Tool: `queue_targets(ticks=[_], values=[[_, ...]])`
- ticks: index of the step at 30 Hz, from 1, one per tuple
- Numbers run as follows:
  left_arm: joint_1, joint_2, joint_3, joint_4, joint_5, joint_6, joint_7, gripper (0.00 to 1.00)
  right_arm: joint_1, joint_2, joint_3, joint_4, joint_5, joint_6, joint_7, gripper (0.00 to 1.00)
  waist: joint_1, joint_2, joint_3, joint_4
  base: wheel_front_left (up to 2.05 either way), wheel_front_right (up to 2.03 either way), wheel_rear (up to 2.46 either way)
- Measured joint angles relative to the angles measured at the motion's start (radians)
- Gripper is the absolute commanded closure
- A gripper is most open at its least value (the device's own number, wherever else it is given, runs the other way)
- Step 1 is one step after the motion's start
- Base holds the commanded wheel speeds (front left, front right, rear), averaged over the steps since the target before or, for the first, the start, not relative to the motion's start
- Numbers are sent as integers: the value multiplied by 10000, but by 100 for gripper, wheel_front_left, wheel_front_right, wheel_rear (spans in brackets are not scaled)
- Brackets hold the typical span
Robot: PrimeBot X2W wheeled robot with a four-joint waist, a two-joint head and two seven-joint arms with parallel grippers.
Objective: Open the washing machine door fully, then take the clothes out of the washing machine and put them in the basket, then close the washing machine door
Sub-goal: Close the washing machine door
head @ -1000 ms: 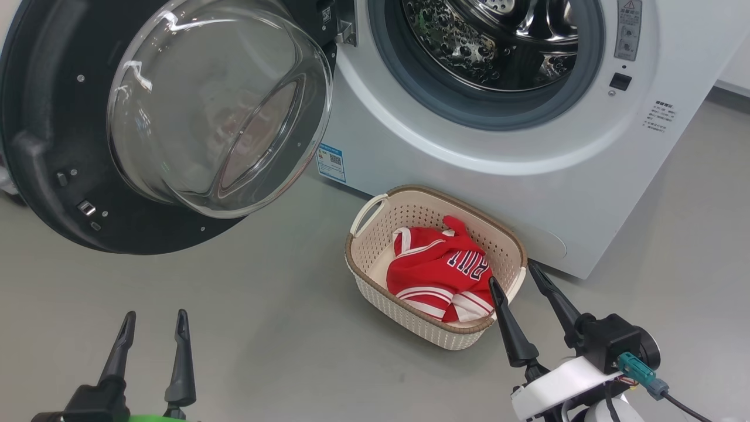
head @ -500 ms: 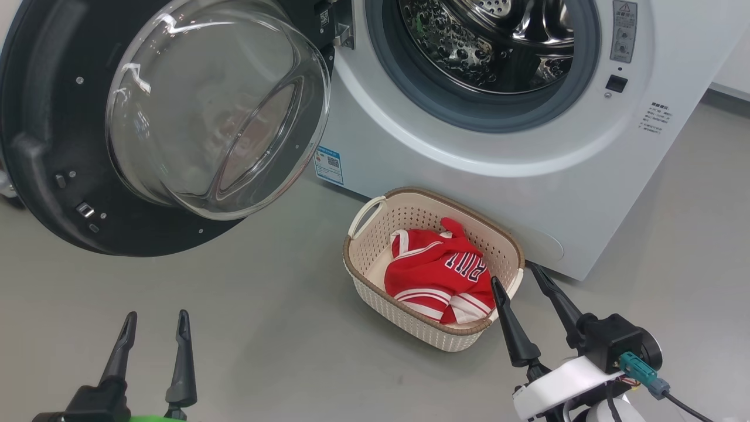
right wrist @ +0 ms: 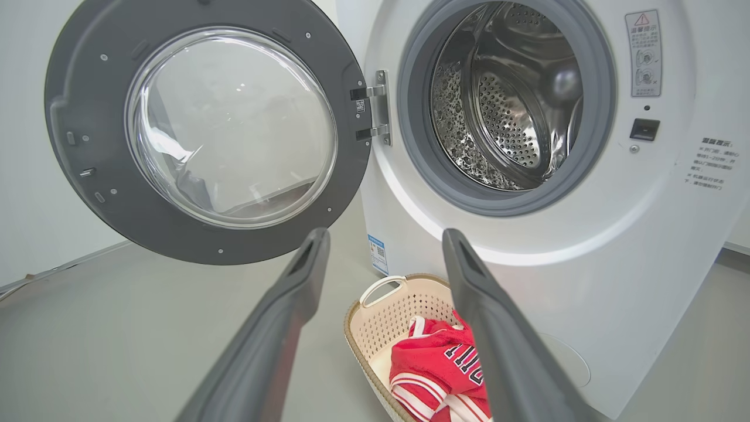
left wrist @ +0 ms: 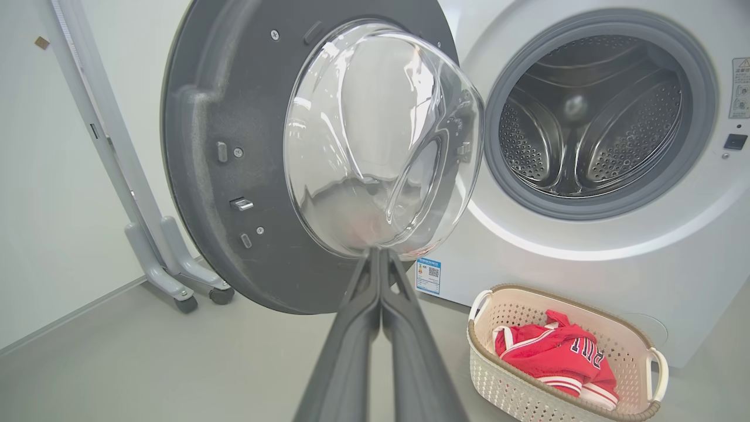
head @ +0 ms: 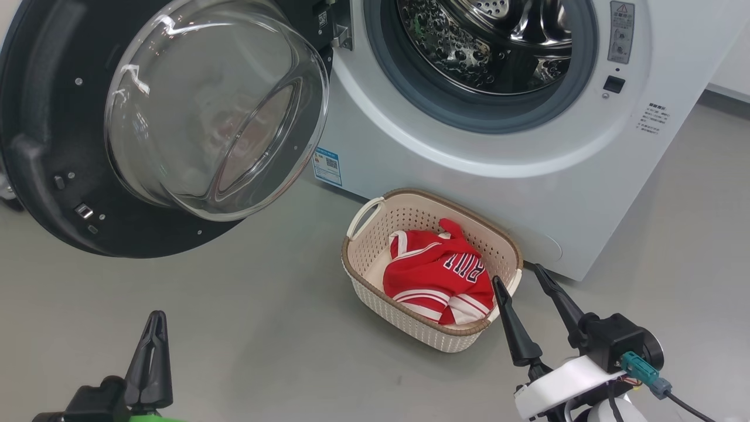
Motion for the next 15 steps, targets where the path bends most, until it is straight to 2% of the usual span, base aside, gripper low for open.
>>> queue_targets(ticks=[10,15], values=[[-38,75,324,-234,2,-46,0,100,3,0,-27,-12,8,0,0,0,0,0,28,-80,0,0,0],[-346,606,1133,-936,2,-46,-2,100,3,0,134,-46,-54,0,0,0,0,0,85,-219,0,0,0]])
